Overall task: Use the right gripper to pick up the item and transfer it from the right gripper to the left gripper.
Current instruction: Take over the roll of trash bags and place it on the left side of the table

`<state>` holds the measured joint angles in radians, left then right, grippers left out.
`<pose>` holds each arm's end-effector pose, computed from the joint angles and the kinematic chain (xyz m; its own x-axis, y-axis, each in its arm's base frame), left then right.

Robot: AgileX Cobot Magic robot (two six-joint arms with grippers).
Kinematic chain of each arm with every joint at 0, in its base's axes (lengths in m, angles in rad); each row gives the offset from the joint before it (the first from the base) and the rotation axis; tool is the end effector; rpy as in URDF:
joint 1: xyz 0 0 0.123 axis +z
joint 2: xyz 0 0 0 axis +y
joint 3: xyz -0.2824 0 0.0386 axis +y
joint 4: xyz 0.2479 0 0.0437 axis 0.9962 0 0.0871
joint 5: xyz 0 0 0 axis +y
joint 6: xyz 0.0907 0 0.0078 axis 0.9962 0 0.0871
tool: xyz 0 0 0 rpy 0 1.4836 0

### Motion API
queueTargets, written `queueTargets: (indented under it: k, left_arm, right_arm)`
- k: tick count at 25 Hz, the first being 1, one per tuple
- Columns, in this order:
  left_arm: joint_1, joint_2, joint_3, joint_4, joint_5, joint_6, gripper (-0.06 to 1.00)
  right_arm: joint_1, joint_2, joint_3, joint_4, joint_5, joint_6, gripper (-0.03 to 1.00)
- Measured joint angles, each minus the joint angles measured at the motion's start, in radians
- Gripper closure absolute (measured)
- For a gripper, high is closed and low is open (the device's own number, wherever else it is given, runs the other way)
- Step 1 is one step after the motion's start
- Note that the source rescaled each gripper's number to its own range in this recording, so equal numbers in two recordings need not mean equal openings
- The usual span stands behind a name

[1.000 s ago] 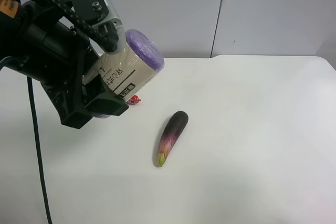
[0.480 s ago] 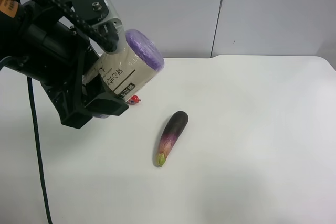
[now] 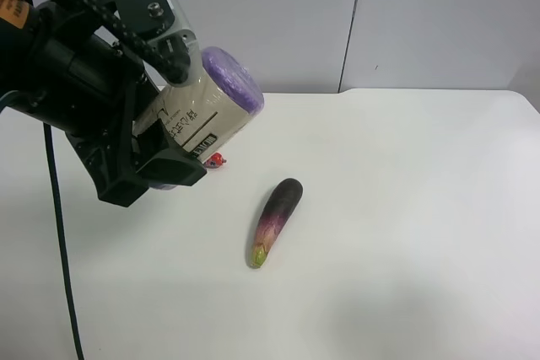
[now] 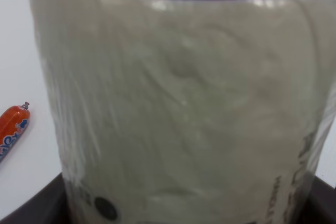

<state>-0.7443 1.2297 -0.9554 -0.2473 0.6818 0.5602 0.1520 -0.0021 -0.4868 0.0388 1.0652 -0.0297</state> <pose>0.1754 -0.1806 0.3091 -0.2510 0.7126 -0.6551 0.8932 0.4313 0.1270 -0.0043 0.0025 0.2732 -0.4621 -0.0818 -0.8830 -0.1860 0.9825 0.0063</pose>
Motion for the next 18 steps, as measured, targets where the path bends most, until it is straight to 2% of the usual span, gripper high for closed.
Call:
queueTargets:
  k: [3, 7, 11, 14, 18]
  left_arm:
    - [0.000, 0.000, 0.000, 0.000, 0.000, 0.000, 0.94]
    - [0.000, 0.000, 0.000, 0.000, 0.000, -0.003, 0.94]
    - [0.000, 0.000, 0.000, 0.011, 0.000, -0.051, 0.94]
    - [0.000, 0.000, 0.000, 0.072, 0.000, -0.116, 0.94]
    - [0.000, 0.000, 0.000, 0.207, 0.000, -0.225, 0.94]
  right_arm:
    - [-0.060, 0.000, 0.000, 0.000, 0.000, 0.000, -0.02]
    - [-0.067, 0.000, 0.000, 0.000, 0.000, 0.000, -0.02]
    - [-0.067, 0.000, 0.000, 0.000, 0.000, 0.000, -0.03]
    - [-0.067, 0.000, 0.000, 0.000, 0.000, 0.000, -0.02]
    - [-0.067, 0.000, 0.000, 0.000, 0.000, 0.000, -0.02]
